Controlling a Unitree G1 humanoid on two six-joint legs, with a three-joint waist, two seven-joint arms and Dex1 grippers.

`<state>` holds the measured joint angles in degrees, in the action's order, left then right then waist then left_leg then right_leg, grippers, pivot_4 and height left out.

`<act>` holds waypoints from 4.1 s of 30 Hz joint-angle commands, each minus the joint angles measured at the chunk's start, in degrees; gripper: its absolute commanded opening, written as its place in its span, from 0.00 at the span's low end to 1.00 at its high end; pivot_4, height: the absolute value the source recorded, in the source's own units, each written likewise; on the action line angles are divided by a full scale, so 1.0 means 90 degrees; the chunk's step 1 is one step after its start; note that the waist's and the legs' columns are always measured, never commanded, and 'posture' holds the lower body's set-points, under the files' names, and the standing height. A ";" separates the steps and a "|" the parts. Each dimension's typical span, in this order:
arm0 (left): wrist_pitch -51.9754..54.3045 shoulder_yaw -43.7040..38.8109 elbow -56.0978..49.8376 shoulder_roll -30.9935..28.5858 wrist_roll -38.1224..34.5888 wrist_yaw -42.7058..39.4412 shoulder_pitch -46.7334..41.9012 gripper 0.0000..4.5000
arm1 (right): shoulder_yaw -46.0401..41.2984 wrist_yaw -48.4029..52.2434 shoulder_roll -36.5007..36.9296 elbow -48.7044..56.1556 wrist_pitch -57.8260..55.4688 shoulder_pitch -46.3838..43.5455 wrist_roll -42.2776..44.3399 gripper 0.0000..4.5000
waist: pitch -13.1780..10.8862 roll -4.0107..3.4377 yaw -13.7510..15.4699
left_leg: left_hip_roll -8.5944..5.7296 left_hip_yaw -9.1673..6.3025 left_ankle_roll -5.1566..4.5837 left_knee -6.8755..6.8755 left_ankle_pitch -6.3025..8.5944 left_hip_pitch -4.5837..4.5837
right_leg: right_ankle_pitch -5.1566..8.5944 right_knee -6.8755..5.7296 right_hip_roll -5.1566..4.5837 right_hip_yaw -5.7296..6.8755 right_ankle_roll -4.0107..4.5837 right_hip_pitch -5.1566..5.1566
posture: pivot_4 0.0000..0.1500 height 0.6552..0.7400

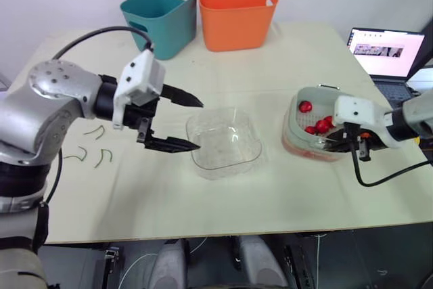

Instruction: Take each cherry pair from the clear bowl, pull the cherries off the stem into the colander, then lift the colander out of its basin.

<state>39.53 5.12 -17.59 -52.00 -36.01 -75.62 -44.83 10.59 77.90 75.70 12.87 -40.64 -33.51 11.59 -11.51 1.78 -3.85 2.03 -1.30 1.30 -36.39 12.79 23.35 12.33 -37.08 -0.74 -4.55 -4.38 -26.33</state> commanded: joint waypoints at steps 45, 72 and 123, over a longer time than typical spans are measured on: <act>-0.0774 -0.0339 0.1542 0.0330 0.0755 0.0266 -0.0292 1.00 | -0.0348 0.0955 0.0125 -0.0431 0.0140 -0.1502 0.0075 0.09 | 0.0000 -0.0001 -0.0013 | 0.0001 0.0000 0.0000 -0.0002 0.0000 -0.0001 | -0.0001 -0.0005 0.0000 0.0000 0.0000 -0.0001 | 1.00 1.00; -0.0419 -0.1101 0.1757 -0.0007 0.0740 0.0788 0.0084 1.00 | 0.1286 -0.0128 -0.4770 -0.7325 0.4252 -0.5322 -0.2082 0.09 | -0.0001 -0.0002 -0.0018 | 0.0002 -0.0003 0.0000 -0.0005 -0.0001 0.0004 | -0.0033 -0.0020 0.0001 0.0004 -0.0002 -0.0007 | 1.00 1.00; -0.0521 -0.1618 0.1926 -0.0363 0.0785 0.1181 0.0700 1.00 | -0.0355 0.0891 -0.4250 -0.7592 0.4066 -0.5412 -0.1895 0.76 | -0.0002 -0.0004 -0.0190 | -0.0001 -0.0029 0.0005 0.0011 -0.0003 0.0000 | -0.0033 -0.0022 0.0002 0.0020 -0.0002 -0.0001 | 1.00 1.00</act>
<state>35.54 -5.57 -1.10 -53.28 -29.07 -65.62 -38.63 10.80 84.24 34.78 -62.22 -0.16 -83.12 -9.33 -11.53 1.74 -5.56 2.02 -1.56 1.34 -36.29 12.76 23.35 12.03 -37.29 -0.73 -4.36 -4.40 -26.34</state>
